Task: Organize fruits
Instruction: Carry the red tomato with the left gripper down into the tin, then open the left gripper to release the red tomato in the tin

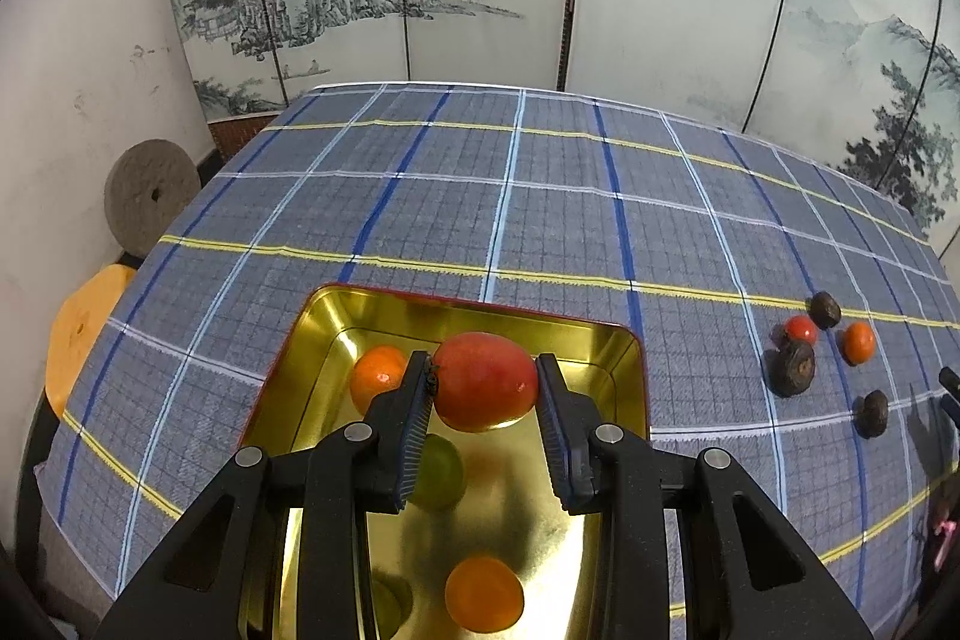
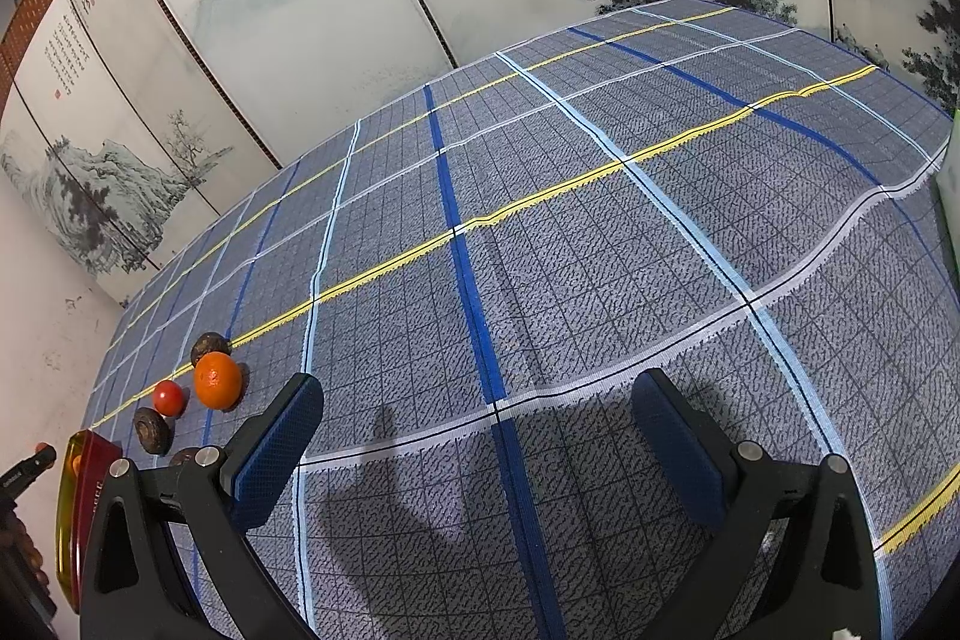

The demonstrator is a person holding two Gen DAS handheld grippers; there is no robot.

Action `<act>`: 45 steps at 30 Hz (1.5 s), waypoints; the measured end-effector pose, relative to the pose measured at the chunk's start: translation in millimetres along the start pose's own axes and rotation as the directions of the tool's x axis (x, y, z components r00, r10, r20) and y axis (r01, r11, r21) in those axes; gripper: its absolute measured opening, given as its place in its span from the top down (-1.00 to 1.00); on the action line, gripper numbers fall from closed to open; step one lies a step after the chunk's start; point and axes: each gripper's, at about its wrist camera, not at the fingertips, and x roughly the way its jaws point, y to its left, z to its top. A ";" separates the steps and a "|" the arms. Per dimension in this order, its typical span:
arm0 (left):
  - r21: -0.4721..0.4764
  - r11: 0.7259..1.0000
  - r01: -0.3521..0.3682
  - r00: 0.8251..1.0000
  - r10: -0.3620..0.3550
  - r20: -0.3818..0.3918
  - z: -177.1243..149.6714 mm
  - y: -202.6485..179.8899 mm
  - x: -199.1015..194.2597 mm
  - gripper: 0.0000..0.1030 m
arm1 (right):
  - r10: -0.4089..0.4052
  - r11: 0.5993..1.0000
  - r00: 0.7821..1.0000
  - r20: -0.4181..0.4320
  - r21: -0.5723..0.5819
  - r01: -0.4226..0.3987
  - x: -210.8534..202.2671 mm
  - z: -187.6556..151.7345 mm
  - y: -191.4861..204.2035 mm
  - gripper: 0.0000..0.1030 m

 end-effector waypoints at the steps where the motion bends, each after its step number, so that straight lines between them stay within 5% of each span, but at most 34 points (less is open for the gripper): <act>1: 0.002 1.000 -0.001 1.000 0.001 -0.003 -0.1 -0.8 0.8 0.32 | 0.000 1.000 1.000 0.000 0.000 0.000 0.0 0.0 0.1 -0.98; 45: 0.047 0.999 -0.013 0.973 0.023 -0.229 4.5 -13.5 81.4 0.32 | -0.014 1.000 1.000 -0.001 -0.003 0.014 2.4 1.0 7.1 -0.99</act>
